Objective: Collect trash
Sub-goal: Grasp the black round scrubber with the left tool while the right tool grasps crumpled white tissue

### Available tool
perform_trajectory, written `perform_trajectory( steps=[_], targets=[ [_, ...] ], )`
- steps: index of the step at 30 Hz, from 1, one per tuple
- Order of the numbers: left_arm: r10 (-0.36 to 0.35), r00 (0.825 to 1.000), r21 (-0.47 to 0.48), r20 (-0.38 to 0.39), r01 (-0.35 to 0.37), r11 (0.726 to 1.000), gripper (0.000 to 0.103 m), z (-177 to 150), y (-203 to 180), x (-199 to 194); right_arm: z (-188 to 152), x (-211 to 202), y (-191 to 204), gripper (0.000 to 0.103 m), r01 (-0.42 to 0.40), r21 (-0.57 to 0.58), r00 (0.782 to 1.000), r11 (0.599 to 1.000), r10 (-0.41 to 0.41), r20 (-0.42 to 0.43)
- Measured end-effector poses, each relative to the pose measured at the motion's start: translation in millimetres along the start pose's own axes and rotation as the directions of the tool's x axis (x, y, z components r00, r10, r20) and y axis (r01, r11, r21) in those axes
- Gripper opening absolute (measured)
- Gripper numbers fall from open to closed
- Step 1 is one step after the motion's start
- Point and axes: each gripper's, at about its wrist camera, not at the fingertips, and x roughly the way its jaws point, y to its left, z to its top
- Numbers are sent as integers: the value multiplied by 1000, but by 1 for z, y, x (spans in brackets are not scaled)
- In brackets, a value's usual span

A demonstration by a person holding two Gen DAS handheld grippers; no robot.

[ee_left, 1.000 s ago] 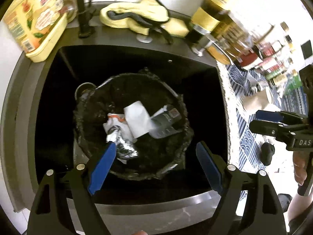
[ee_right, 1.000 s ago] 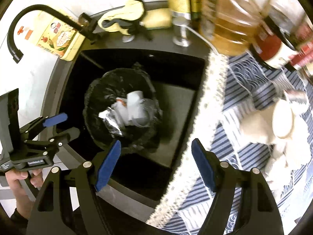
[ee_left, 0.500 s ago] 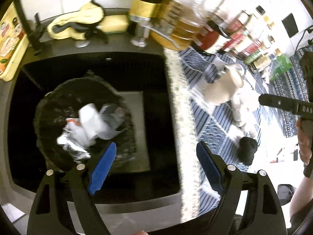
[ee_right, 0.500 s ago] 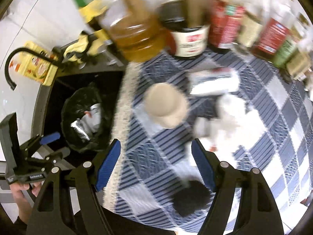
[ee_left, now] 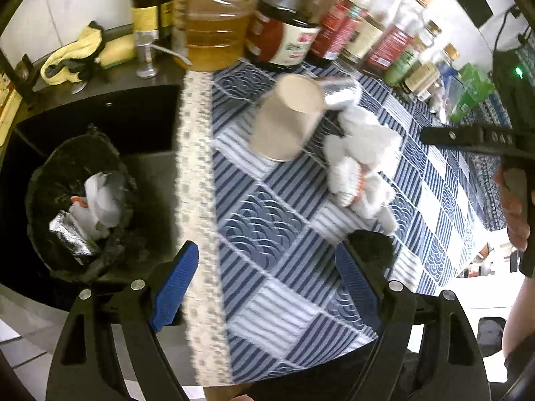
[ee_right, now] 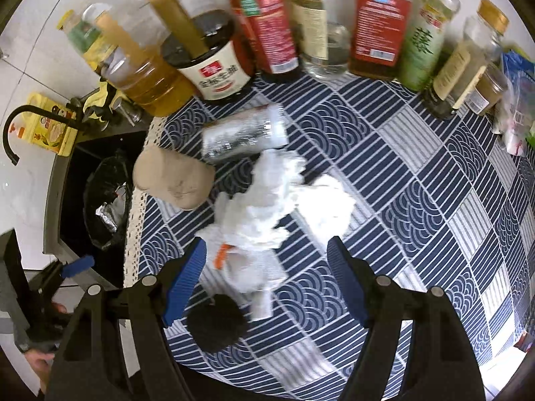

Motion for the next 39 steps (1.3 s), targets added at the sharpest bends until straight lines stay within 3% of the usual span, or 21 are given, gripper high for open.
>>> perform_trajectory(
  steps=[13,16,21,26,33,34,36,39],
  targets=[
    [6,1000,-53,-14,-7,999,82,-27,-67,29,9,13,-26,74,-101,-85,994,991,97,-49],
    [11,1000,-59,-26,-12,998,82,-30,-76,39,13,24,-27,74,-196,-58,977,979,190,-99],
    [39,998,-34,-55,-41,999,82,-32,-92,61,22,45,-23,70,-256,-17,955,967,250,-158],
    [46,995,-11,-87,-48,999,82,-32,-100,79,29,71,-19,58,-319,63,919,946,325,-224],
    [19,995,4,-99,-19,1000,81,-27,-100,92,37,93,-18,43,-299,103,914,949,315,-254],
    [15,995,8,-99,-15,1000,80,-27,-101,92,37,96,-17,37,-301,110,911,947,320,-261],
    [-11,994,16,-108,13,1000,70,-25,-103,94,37,98,-18,34,-305,116,909,945,325,-260],
    [-24,993,51,-118,30,998,63,-23,-109,96,35,95,-18,29,-315,113,910,942,334,-247]
  ],
)
